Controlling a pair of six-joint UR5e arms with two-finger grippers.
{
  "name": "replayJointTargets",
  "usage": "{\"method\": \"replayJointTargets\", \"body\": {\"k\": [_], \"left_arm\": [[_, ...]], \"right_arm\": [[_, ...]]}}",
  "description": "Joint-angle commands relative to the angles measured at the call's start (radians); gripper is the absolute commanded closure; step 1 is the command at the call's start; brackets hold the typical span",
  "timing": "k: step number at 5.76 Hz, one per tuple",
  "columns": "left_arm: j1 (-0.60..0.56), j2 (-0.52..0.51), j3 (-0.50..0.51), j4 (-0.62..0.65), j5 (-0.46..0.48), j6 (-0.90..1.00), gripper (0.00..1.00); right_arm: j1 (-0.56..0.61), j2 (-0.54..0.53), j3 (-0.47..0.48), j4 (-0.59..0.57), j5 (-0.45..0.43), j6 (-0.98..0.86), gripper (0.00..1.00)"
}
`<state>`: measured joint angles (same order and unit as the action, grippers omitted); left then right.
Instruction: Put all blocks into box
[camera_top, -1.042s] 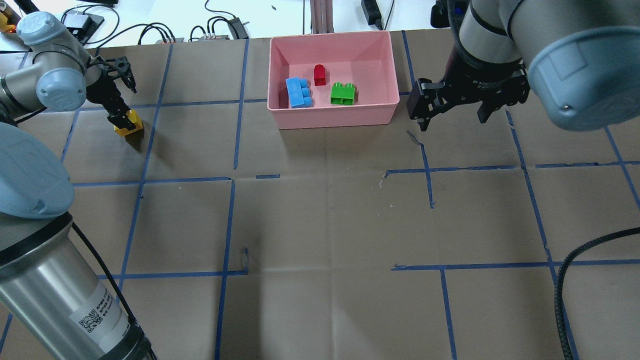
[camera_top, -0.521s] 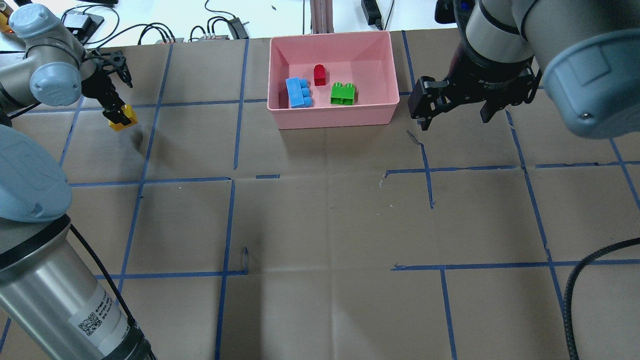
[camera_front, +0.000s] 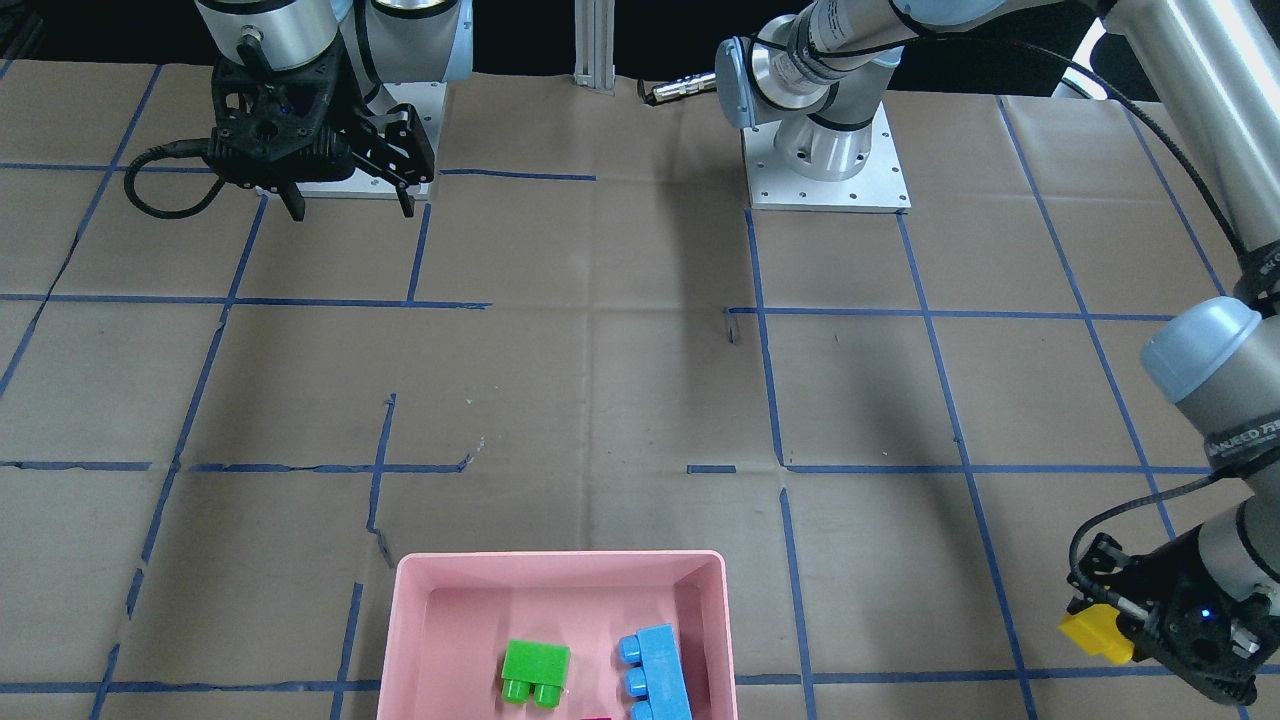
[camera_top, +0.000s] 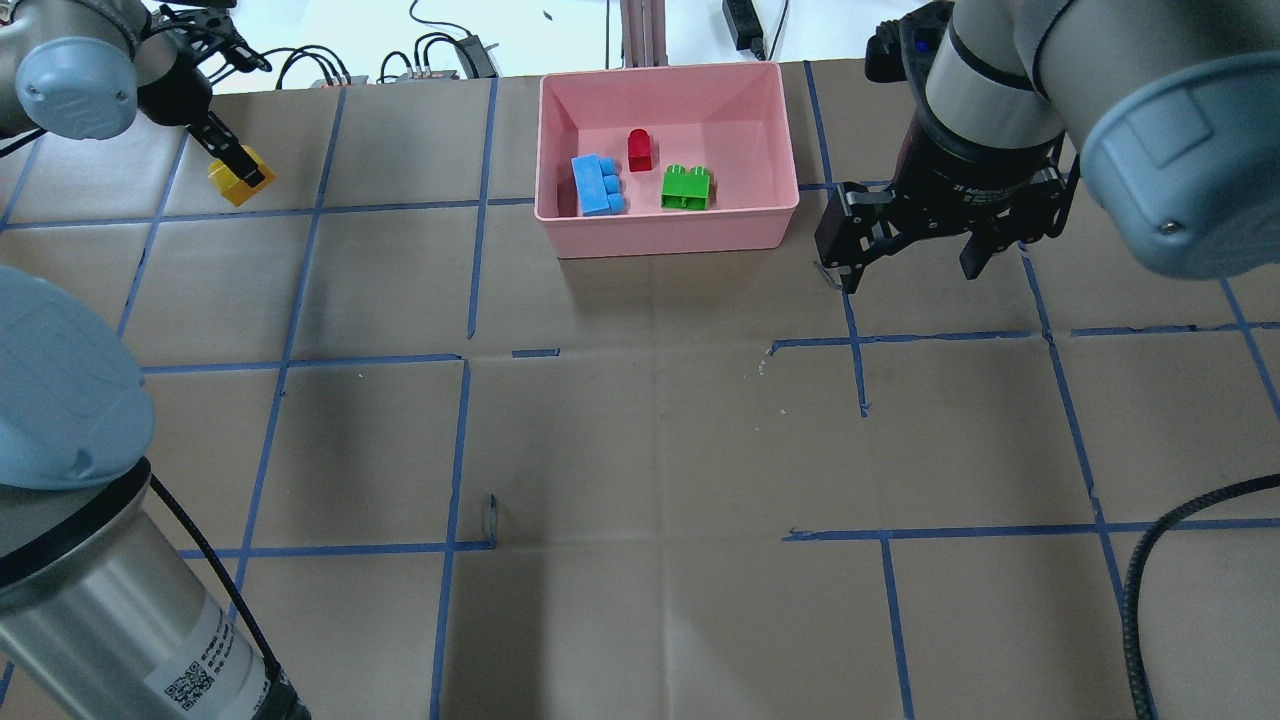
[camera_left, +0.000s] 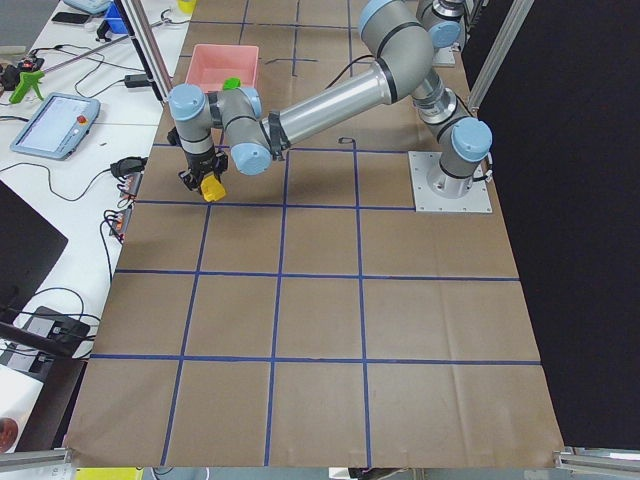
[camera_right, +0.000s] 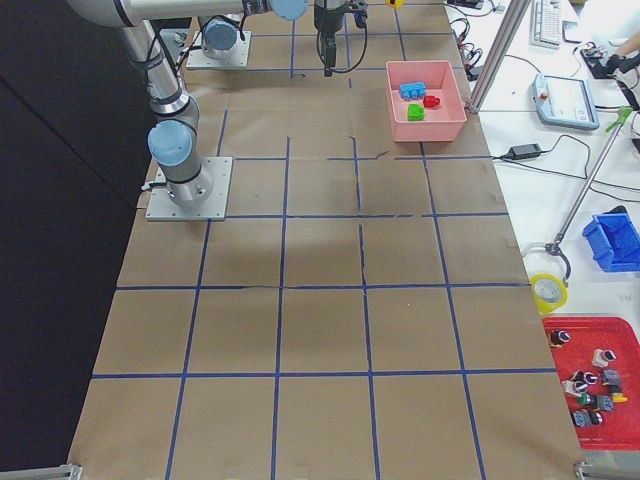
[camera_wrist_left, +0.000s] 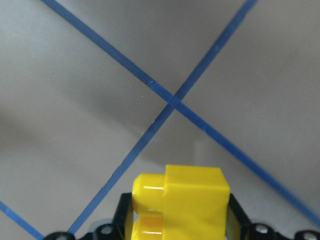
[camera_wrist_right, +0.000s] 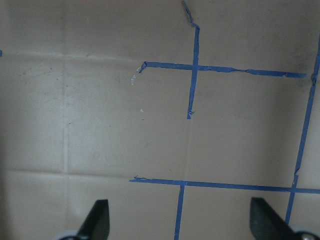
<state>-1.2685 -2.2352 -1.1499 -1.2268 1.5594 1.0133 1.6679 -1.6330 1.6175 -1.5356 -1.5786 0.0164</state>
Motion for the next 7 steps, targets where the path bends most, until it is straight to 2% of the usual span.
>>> {"method": "replayJointTargets", "body": {"k": [1,3,4,6,7], "left_arm": [[-0.099,-0.007,0.076,-0.048,-0.002,-0.37,0.81],[-0.249,-0.017,0.133,-0.056,-0.045,-0.801,0.81],[-0.314,-0.026,0.145,-0.06,-0.118,-0.964,0.8],[-0.423,-0.055,0.177,-0.054,-0.133,-1.14,0.8],[-0.466,-0.107,0.232,-0.054,-0.125,-1.197,0.8]], "right_arm": [[0.0,0.002,0.002,0.006,0.0,0.0,0.0],[0.0,0.016,0.002,0.006,0.0,0.0,0.0],[-0.002,0.016,0.002,0.006,0.0,0.0,0.0],[-0.002,0.018,0.002,0.002,0.0,0.0,0.0],[-0.002,0.018,0.002,0.002,0.0,-0.001,0.0]]}}
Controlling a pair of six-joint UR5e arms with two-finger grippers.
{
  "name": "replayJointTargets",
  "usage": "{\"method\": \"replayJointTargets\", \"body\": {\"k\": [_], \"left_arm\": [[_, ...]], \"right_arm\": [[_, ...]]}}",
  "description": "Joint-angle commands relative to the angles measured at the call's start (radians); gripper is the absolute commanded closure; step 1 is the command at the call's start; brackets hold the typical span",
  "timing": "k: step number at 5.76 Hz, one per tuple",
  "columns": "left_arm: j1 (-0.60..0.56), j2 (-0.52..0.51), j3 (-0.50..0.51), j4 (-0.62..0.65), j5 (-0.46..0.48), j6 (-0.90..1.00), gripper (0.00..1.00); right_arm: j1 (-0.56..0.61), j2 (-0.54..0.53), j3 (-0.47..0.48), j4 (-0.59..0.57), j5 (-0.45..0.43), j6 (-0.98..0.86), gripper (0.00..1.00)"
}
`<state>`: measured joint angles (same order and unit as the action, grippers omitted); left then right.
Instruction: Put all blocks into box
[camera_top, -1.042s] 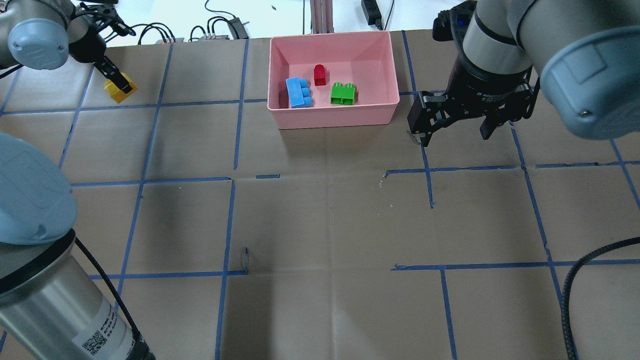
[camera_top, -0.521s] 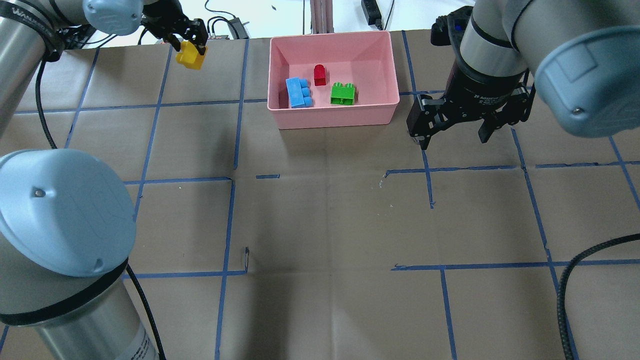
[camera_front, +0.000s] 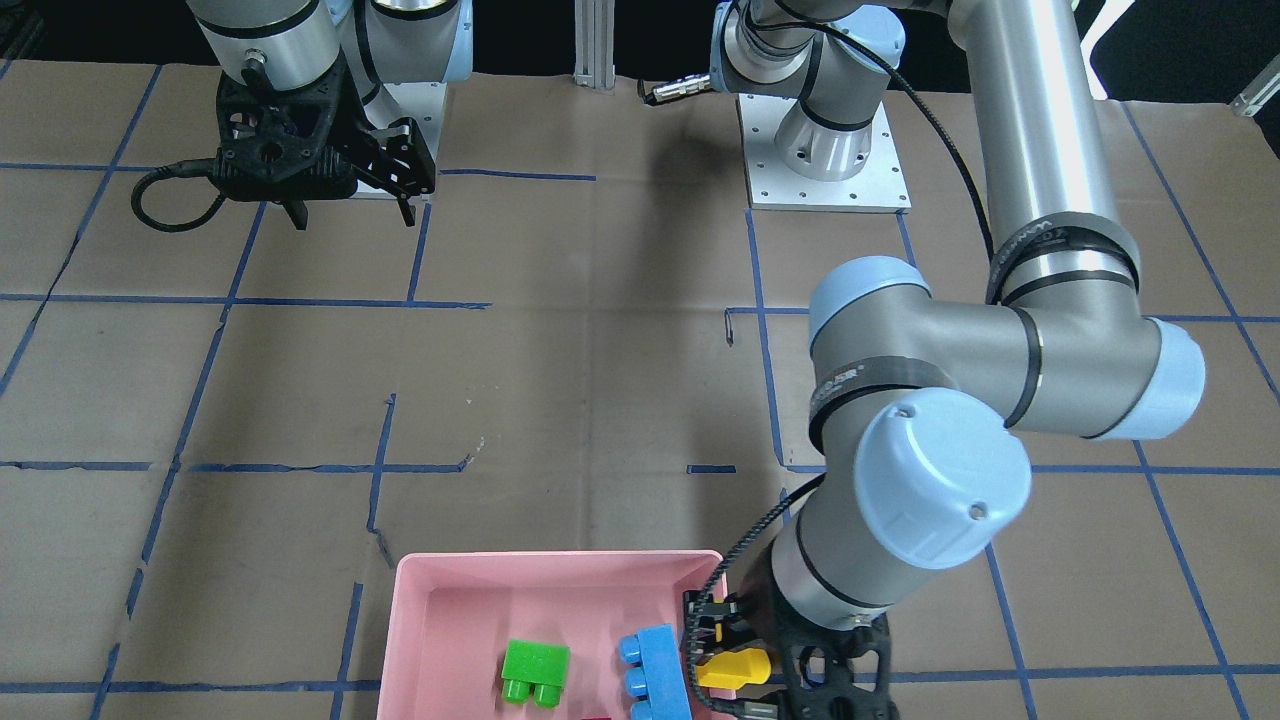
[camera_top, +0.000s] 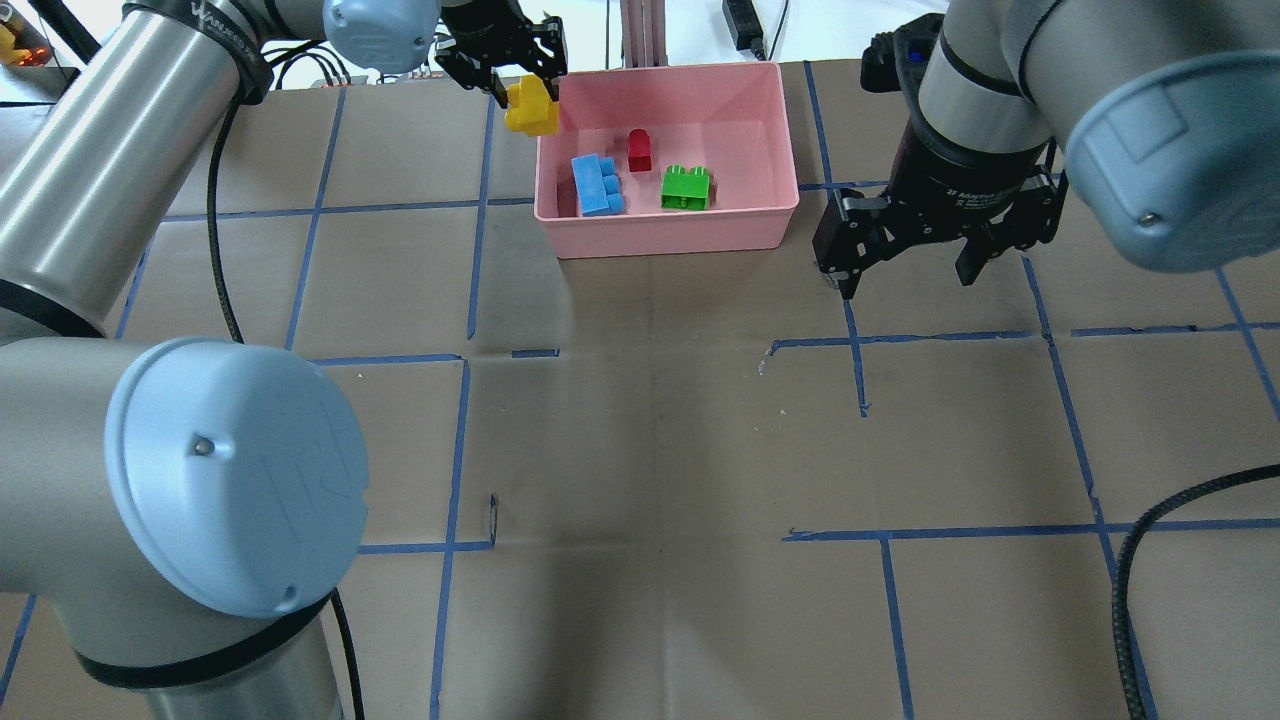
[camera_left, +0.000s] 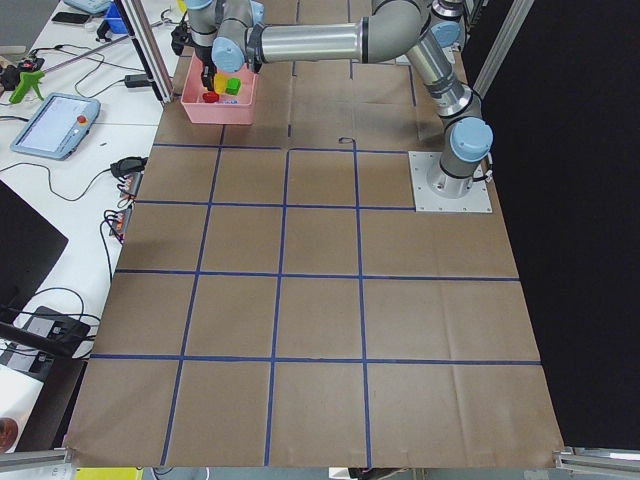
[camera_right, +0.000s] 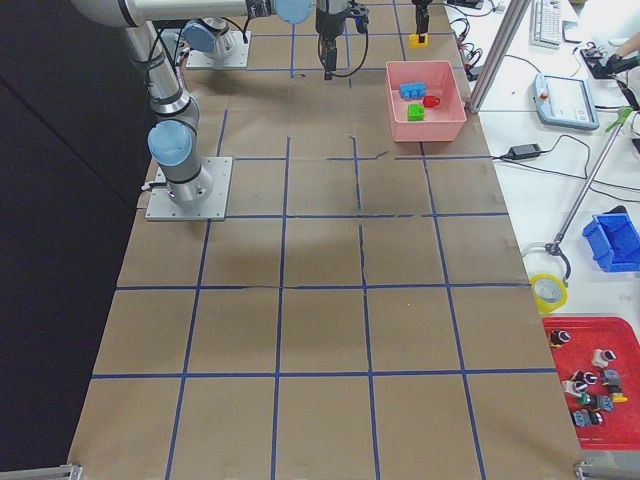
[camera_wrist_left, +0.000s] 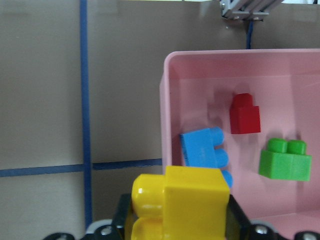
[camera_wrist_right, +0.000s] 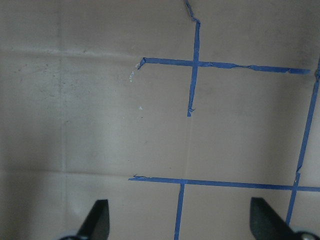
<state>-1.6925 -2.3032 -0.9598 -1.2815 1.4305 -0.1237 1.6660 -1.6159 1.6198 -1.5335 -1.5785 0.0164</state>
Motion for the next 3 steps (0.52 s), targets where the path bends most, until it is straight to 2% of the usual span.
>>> {"method": "replayJointTargets", "body": {"k": [1,2,3], "left_arm": [[-0.053,-0.094,0.064,0.01,0.017,-0.063,0.71],[-0.055,-0.101,0.062,0.017,0.033,-0.063,0.42],[-0.056,-0.094,0.062,0.019,0.033,-0.077,0.01]], "right_arm": [[0.0,0.001,0.0,-0.001,0.0,-0.001,0.0],[0.0,0.001,0.002,-0.001,0.0,-0.001,0.0],[0.0,0.005,0.0,-0.001,0.002,-0.001,0.0]]}}
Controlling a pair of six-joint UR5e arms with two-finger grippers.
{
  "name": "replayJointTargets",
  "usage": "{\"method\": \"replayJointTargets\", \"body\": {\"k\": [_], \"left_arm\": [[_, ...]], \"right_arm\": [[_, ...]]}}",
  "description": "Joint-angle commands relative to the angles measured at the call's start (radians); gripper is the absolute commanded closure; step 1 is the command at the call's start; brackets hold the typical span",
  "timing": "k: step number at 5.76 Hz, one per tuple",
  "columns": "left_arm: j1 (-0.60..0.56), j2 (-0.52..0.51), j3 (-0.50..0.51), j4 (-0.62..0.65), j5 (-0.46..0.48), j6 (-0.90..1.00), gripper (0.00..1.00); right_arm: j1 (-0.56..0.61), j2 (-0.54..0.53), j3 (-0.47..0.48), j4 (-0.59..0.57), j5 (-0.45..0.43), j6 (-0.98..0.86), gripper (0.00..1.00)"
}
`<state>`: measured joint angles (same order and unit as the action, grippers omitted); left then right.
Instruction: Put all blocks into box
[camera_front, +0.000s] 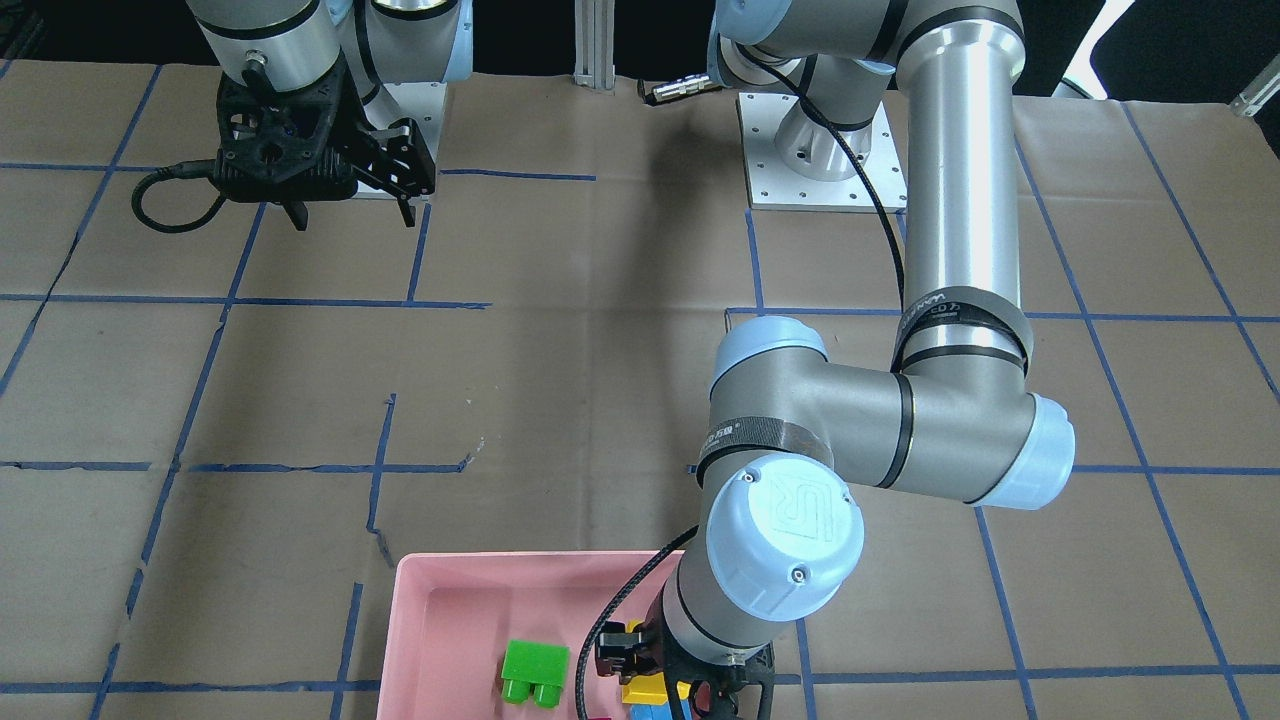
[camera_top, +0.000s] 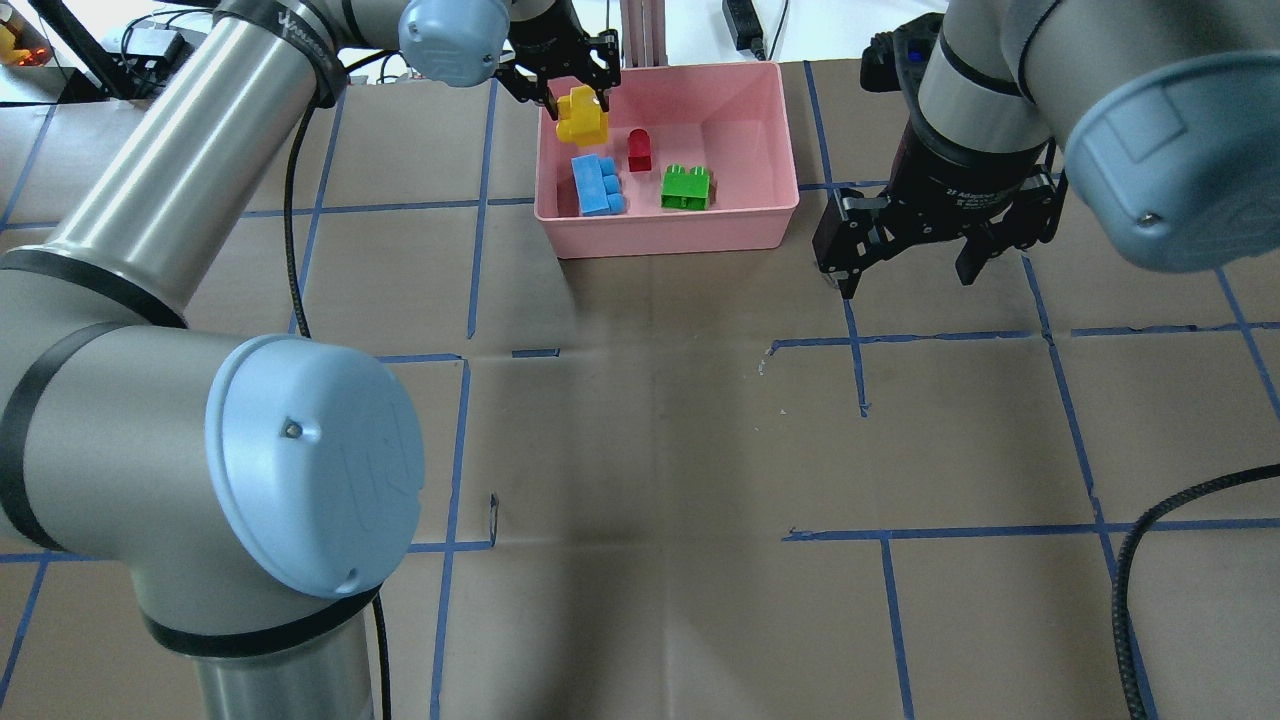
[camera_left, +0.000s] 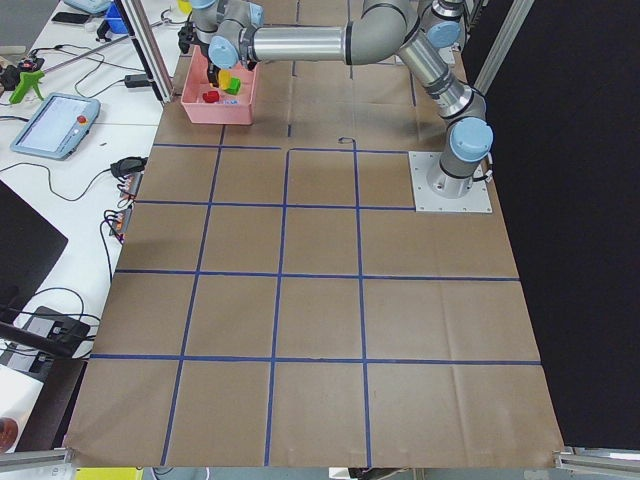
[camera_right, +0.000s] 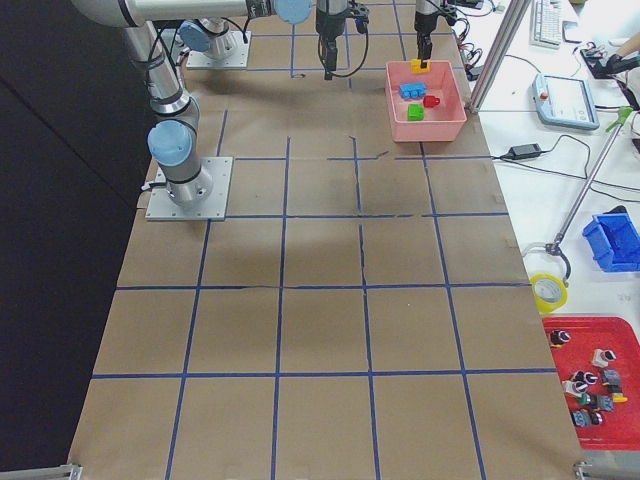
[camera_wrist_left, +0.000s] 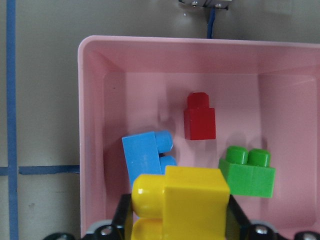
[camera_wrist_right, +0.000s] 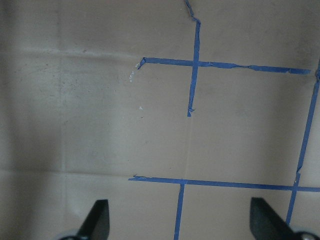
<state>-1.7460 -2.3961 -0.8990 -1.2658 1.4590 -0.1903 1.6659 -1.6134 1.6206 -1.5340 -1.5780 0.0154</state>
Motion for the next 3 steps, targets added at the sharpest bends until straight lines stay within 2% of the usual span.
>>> {"method": "replayJointTargets", "body": {"k": [1,2,3], "left_arm": [[-0.003,0.011,0.002,-0.007,0.006,-0.011,0.0],[-0.004,0.035,0.006,-0.024,0.05,-0.009,0.0],[0.005,0.11,0.003,-0.097,0.05,-0.008,0.0]], "right_arm": [[0.0,0.006,-0.001,0.002,0.0,0.0,0.0],[0.0,0.007,-0.001,0.002,0.0,0.0,0.0],[0.0,0.007,-0.001,0.002,0.0,0.0,0.0]]}}
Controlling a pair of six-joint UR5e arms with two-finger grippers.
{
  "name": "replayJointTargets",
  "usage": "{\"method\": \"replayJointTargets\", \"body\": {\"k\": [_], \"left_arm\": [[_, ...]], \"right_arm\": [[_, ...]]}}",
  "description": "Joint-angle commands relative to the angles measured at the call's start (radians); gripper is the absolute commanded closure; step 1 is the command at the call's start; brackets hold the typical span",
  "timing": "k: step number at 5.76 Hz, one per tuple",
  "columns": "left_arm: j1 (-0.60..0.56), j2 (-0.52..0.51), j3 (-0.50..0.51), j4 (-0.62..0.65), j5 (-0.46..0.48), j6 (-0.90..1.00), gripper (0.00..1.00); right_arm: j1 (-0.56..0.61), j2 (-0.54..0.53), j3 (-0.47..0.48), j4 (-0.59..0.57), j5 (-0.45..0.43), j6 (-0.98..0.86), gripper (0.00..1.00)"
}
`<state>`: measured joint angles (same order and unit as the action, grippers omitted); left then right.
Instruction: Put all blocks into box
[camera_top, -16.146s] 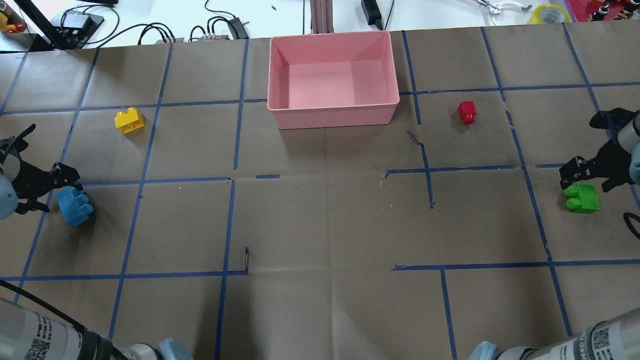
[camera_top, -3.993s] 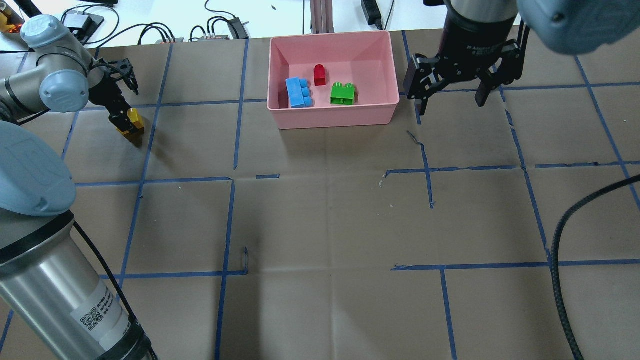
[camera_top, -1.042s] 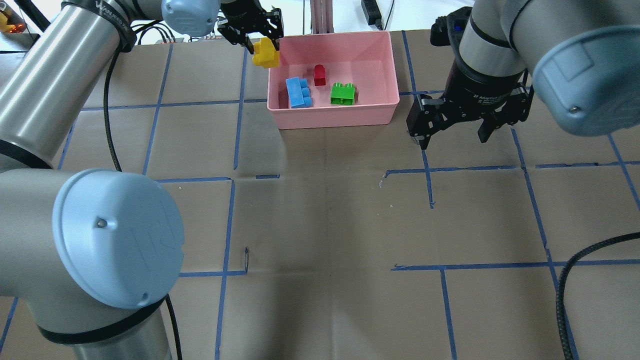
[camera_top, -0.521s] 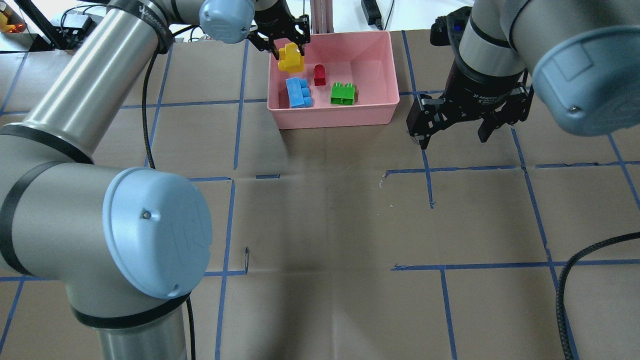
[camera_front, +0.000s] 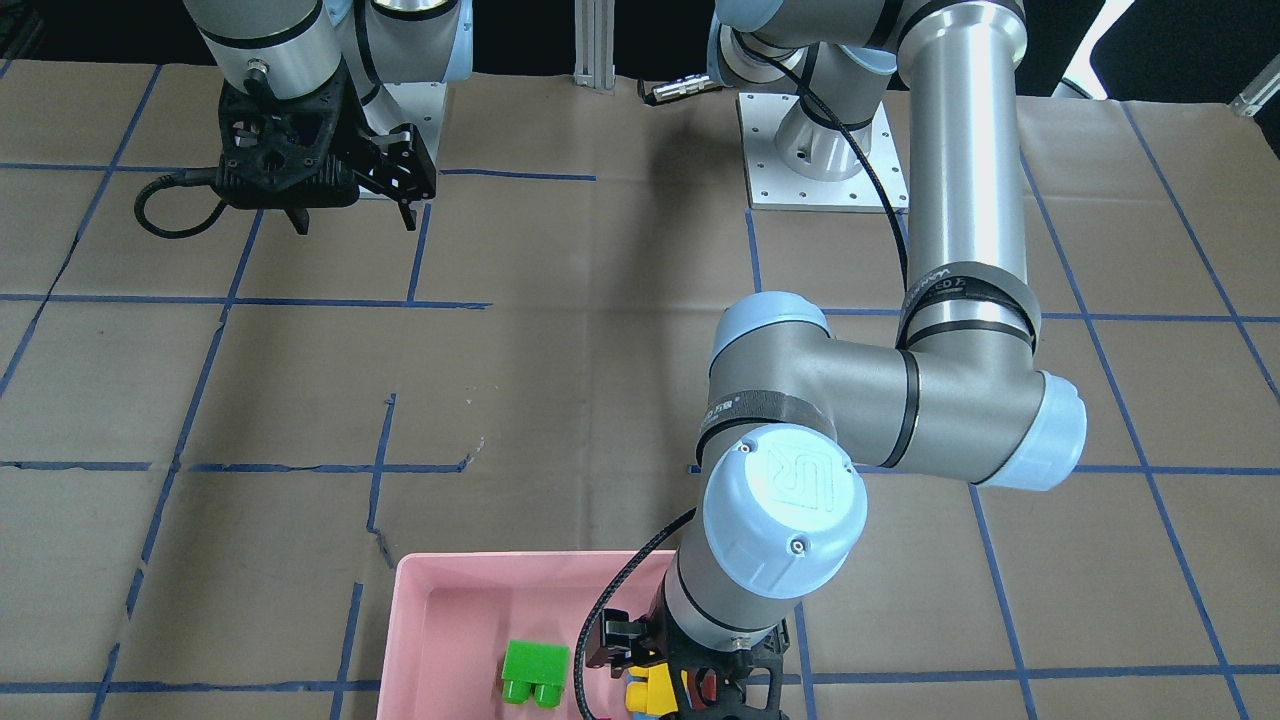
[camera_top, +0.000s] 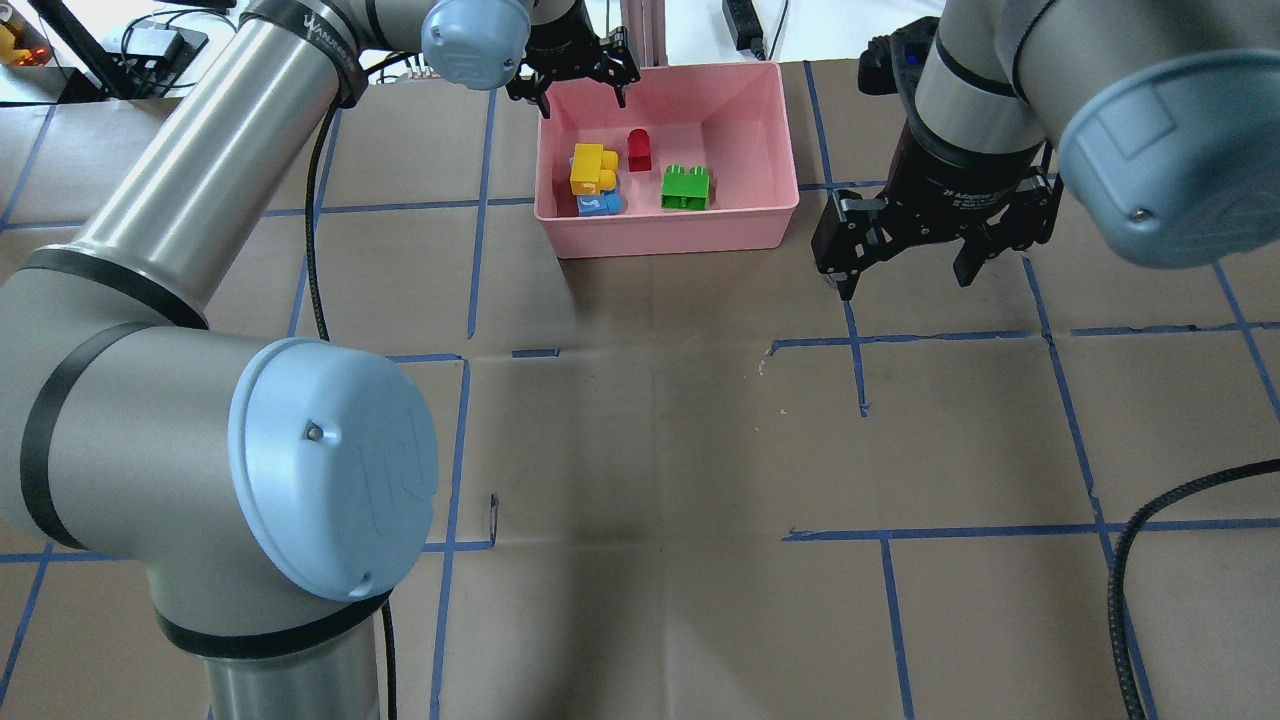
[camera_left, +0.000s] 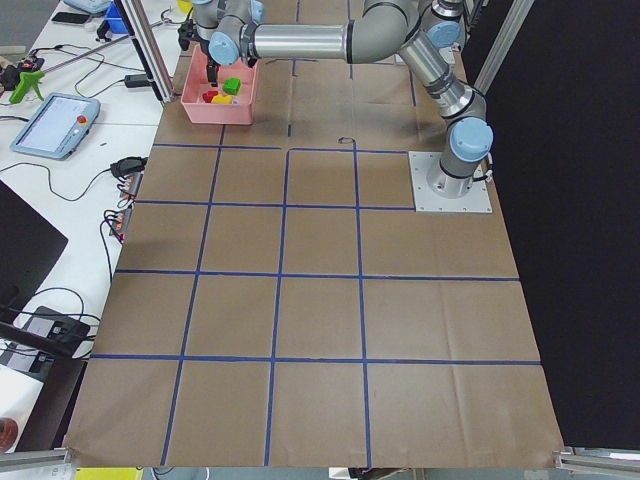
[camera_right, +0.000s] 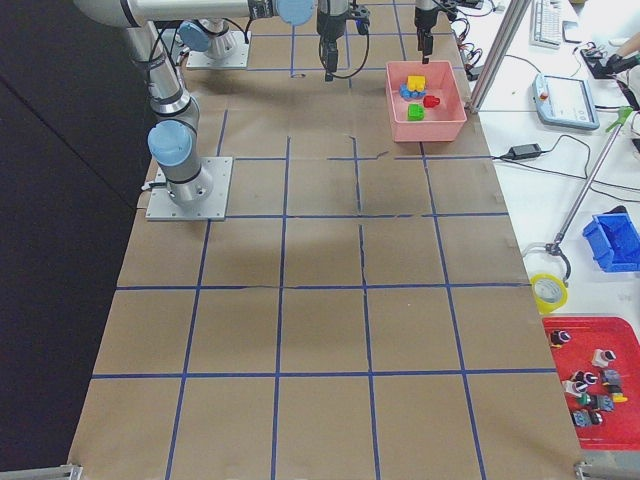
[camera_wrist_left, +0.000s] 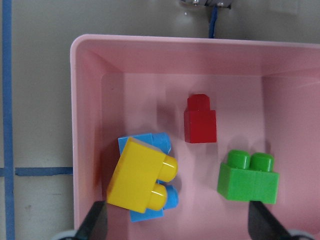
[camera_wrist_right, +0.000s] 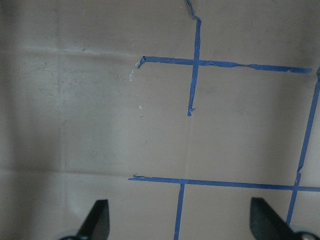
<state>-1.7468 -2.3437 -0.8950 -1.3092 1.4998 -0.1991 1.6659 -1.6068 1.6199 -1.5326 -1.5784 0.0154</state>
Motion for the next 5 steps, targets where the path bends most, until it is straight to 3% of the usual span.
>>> {"method": "replayJointTargets", "body": {"k": [1,3,5], "left_arm": [[0.038,0.14,-0.016,-0.153,0.011,0.012,0.0],[0.151,0.257,-0.094,-0.278,0.014,0.225,0.0],[0.2,0.434,-0.334,-0.269,0.09,0.314,0.0]], "right_arm": [[0.002,0.001,0.0,0.0,0.0,0.0,0.0],[0.0,0.001,0.0,0.0,0.0,0.0,0.0],[0.002,0.001,0.001,0.0,0.001,0.0,0.0]]}}
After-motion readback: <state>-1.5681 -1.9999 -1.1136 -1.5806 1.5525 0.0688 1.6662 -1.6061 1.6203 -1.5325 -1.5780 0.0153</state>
